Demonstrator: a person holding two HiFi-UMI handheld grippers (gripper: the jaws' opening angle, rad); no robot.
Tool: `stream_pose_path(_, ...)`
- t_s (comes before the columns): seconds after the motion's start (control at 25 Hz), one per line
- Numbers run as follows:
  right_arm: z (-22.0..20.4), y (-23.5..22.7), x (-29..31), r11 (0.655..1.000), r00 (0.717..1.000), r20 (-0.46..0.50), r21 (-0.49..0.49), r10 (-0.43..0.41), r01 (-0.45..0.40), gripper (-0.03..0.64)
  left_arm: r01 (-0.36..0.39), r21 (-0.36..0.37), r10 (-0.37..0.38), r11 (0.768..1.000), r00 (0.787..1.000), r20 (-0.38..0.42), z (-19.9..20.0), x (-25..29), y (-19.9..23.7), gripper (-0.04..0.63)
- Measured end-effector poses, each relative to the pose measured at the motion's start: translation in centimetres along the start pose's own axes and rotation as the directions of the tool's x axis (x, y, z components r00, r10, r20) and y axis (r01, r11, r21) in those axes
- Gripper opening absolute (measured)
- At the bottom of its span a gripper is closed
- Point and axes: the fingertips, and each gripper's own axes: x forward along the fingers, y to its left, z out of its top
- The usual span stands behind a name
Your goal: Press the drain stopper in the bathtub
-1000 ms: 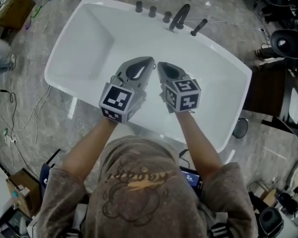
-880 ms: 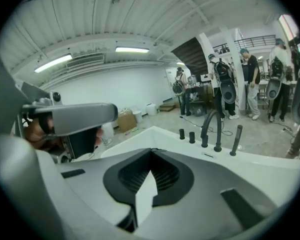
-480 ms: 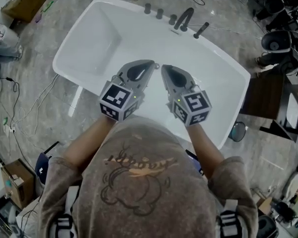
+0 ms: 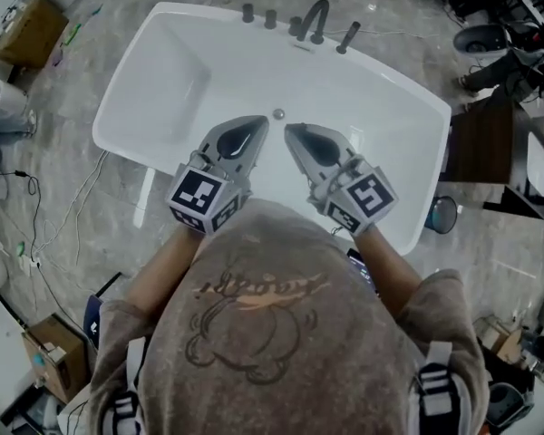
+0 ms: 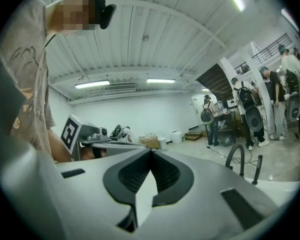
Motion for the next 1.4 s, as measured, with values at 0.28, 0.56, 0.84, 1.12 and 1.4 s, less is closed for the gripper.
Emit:
stream_pose_path(0.28, 0.8, 0.8, -0.1, 0.997, 0.995, 0.062, -0.035, 0.075, -0.073, 0.002, -0.014, 0.02, 0.014, 1.0, 1.0, 0.018, -0.6, -0.4, 0.1, 0.002)
stream_pose_path(0.56, 0.7, 2.1, -0.7, 0.991, 0.989, 0.059, -0.036, 0.132, -0.13, 0.002, -0.017, 0.042, 0.016, 0.999, 1.0, 0.022, -0.2, -0.9, -0.4, 0.002)
stream_pose_path(0.84, 1.0, 2.5, -1.1, 0.989, 0.987, 0.069, -0.031, 0.145, -0.144, 0.0, -0.023, 0.051, 0.022, 0.998, 1.0, 0.019, -0.4, -1.5, -0.4, 0.002)
stream_pose_path(1.12, 0.3, 3.0, -1.9, 0.988, 0.988, 0.04, -0.026, 0.151, -0.15, 0.0, -0.035, 0.031, 0.035, 0.999, 0.999, 0.016, -0.7, -1.9, -1.0, 0.002)
stream_pose_path(1.4, 0.0, 3.1, -1.8, 0.986, 0.986, 0.041, -0.031, 0.163, -0.162, 0.0, -0.047, 0.031, 0.047, 0.998, 0.999, 0.012, -1.2, -1.9, -1.0, 0.002)
